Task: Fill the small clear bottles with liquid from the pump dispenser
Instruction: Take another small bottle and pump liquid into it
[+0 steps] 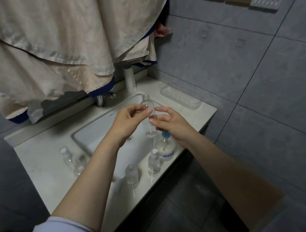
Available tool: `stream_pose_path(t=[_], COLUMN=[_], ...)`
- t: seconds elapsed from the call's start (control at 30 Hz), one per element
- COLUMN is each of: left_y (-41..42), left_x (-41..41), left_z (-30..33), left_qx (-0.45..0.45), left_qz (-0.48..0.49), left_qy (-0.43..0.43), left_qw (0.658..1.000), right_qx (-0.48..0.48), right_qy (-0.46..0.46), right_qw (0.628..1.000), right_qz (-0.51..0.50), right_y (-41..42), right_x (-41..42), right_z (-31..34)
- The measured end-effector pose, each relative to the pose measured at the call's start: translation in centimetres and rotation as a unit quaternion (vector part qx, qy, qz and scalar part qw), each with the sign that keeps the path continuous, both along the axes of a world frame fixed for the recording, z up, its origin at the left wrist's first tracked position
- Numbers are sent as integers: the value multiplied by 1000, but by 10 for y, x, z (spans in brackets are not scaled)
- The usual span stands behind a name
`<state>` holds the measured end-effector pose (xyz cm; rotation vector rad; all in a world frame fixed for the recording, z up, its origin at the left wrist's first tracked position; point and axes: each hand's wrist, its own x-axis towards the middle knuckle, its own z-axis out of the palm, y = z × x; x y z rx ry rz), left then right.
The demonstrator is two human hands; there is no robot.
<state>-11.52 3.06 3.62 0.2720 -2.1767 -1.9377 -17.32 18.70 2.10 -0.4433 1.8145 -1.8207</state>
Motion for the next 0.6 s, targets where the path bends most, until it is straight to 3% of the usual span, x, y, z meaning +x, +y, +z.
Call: stream_pose_path(t=[0.17, 0.27, 0.37, 0.6], left_y=[-23, -34, -36, -19], left_x=[-11, -19, -26, -41], left_z=[-17, -35, -59, -93], left_qx=[-21, -91, -147, -240], left_qz=[80, 101, 73, 0], left_qy=[13, -9, -47, -82], left_qw=[996, 991, 985, 967], right_qx=[41, 120, 219, 333], right_qy=[64, 141, 173, 98], right_qw=[994, 971, 949, 930], right_qz=[-72, -148, -146, -120], right_y=[4, 7, 1, -21], right_x=[-20, -37, -50, -64], right_z=[3, -3, -15, -38])
